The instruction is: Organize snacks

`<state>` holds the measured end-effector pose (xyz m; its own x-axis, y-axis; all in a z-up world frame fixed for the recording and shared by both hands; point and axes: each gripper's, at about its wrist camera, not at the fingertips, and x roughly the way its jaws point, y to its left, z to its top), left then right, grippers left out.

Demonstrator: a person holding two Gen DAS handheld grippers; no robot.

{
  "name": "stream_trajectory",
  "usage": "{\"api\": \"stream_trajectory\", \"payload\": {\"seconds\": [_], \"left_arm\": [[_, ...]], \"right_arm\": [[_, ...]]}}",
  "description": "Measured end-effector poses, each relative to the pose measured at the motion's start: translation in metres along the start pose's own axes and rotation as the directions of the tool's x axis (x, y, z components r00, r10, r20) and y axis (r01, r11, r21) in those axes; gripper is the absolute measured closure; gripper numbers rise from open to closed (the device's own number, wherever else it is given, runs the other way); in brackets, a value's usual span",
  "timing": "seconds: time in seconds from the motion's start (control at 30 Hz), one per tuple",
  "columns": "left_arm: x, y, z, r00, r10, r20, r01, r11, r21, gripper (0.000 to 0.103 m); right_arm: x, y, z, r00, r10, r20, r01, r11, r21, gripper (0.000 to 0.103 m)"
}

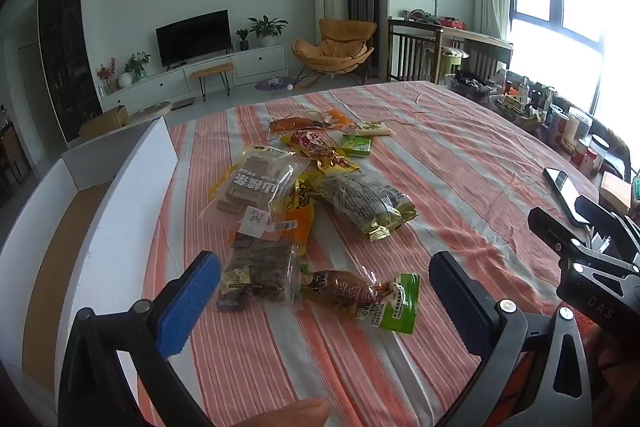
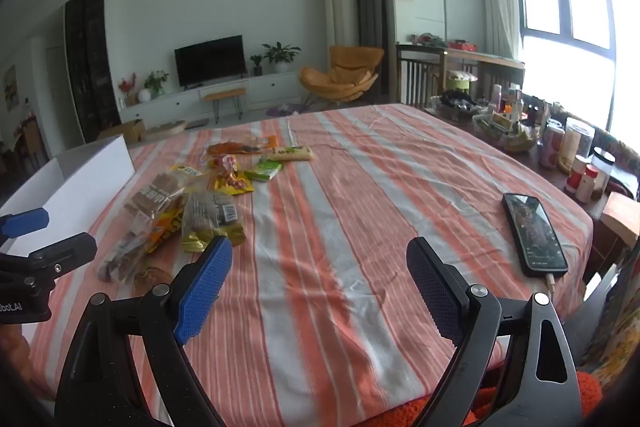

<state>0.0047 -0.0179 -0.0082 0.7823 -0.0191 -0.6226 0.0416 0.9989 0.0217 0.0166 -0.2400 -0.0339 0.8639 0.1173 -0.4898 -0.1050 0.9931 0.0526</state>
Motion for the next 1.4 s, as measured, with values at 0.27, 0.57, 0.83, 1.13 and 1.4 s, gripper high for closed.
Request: {"api": "stream_trajectory", "payload": {"seconds": [0.27, 0.57, 0.83, 1.13, 1.4], "left_arm": [[0.000, 0.000, 0.000, 1.000, 0.000, 0.002, 0.000, 1.000, -0.001, 0.000], [0.000, 0.000, 0.001, 1.000, 0.003, 0.004, -0.003, 1.000, -0.001, 0.000], [-0.003, 0.010, 0.004, 1.000, 0.025, 0.013, -0.025, 1.000, -0.012, 0.000], [0.000, 0.061, 0.006, 0.996, 0.089, -0.008, -0.090, 0.990, -0.112, 0.000], [0.012, 0.093, -0.011, 0.993, 0.074, -0.087, -0.087, 0.983, -0.159, 0.000]], "right_arm": [[0.001, -0.001, -0.001, 1.000, -0.001, 0.001, 0.001, 1.000, -0.002, 0.012], [0.000, -0.001, 0.000, 1.000, 0.000, 0.000, 0.000, 1.000, -0.001, 0.012], [-0.001, 0.001, -0.003, 1.000, -0.002, 0.000, 0.002, 1.000, 0.003, 0.012], [0.004, -0.008, -0.003, 1.000, -0.006, -0.015, 0.007, 0.999, 0.036, 0.012], [0.017, 0.004, -0.002, 0.988, 0.137, -0.065, -0.138, 0.990, -0.008, 0.012]]}}
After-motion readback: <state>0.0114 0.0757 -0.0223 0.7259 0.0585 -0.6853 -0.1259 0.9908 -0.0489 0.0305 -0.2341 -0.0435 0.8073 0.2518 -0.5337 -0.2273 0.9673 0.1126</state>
